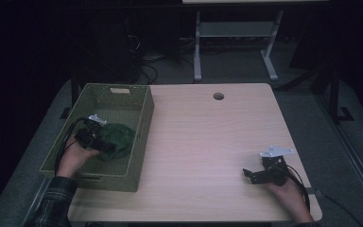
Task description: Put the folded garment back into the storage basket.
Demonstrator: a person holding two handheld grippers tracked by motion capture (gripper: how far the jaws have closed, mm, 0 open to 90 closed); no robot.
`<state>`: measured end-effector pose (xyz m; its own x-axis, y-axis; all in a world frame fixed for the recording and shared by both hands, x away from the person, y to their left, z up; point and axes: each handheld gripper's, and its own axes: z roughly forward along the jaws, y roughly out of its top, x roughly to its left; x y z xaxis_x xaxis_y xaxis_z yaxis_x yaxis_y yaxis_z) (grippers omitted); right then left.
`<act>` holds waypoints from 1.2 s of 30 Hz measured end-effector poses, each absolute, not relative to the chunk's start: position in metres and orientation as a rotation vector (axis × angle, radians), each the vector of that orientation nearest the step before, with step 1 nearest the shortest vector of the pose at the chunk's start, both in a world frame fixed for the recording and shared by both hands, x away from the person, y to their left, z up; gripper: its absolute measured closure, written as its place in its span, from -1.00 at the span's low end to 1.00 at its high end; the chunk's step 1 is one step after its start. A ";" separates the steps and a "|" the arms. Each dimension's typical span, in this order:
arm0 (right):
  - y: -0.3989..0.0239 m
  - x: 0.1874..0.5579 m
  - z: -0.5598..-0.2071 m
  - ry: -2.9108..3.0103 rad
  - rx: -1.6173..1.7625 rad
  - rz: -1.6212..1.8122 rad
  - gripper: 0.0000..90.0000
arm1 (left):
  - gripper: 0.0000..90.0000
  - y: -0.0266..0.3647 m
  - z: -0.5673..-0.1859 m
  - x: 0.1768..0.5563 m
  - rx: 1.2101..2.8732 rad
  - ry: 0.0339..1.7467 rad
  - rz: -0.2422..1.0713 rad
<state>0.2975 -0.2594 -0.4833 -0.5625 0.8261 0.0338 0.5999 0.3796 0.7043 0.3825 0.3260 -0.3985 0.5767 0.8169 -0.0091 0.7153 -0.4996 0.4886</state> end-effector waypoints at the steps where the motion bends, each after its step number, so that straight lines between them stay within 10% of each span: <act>1: -0.259 0.298 -0.483 2.320 1.249 0.981 -0.94 | -0.38 0.326 -0.396 0.382 2.358 1.230 0.317; 8: -0.259 0.297 -0.483 2.320 1.249 0.981 -0.94 | -0.64 0.329 -0.374 0.377 2.285 1.215 0.368; 36: -0.260 0.298 -0.483 2.321 1.246 0.980 -0.94 | -0.65 0.217 -0.320 0.361 2.231 0.810 0.305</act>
